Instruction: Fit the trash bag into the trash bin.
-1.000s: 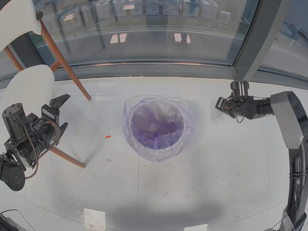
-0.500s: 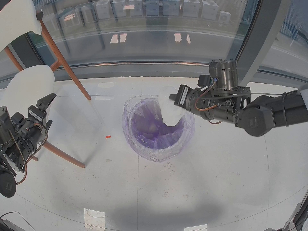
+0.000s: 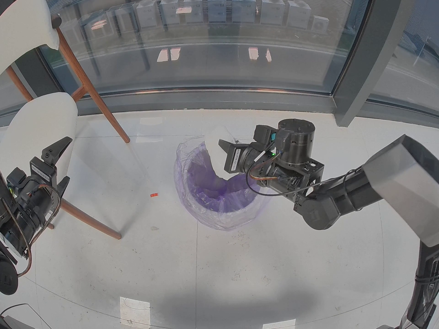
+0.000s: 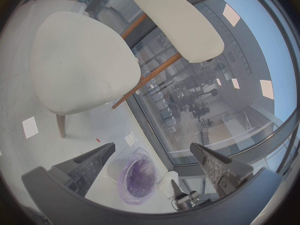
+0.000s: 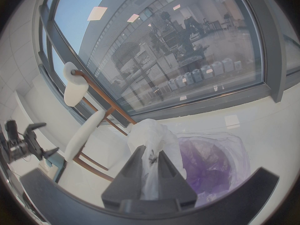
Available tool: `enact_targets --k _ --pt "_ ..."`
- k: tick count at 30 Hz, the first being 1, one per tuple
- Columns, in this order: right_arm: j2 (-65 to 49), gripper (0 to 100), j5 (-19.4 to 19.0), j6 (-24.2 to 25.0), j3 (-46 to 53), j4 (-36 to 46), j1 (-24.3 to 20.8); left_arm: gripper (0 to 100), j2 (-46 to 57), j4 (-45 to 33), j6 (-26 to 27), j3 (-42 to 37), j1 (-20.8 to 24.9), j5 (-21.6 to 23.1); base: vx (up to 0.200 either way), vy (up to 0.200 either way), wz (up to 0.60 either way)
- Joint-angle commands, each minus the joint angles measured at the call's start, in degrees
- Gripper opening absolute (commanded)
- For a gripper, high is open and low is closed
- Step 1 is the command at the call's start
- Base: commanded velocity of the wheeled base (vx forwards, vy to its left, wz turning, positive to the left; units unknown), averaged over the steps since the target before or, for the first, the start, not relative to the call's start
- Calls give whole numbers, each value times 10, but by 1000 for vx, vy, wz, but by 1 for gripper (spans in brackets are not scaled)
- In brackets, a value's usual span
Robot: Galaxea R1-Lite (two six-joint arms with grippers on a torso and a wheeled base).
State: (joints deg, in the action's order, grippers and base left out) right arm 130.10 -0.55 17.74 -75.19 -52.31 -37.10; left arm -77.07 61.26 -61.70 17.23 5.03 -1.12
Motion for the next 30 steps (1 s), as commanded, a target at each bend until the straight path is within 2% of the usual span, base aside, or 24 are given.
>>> enact_targets --k 1,3,12,23,30 --pt "84 0 -4 -12 -27 -34 22 100 6 0 -18 -8 0 0 0 0 0" --pt "124 0 -4 -13 -55 -54 33 100 6 1 -41 -5 0 0 0 0 0" --pt "194 0 -1 -13 -132 -55 33 100 5 1 -45 -6 -1 -1 0 0 0" --pt "242 0 -1 -14 -163 -54 35 100 6 1 -46 -9 -2 -1 0 0 0" --pt "271 0 1 -14 -220 -47 38 100 7 1 -45 -9 -2 -1 0 0 0"
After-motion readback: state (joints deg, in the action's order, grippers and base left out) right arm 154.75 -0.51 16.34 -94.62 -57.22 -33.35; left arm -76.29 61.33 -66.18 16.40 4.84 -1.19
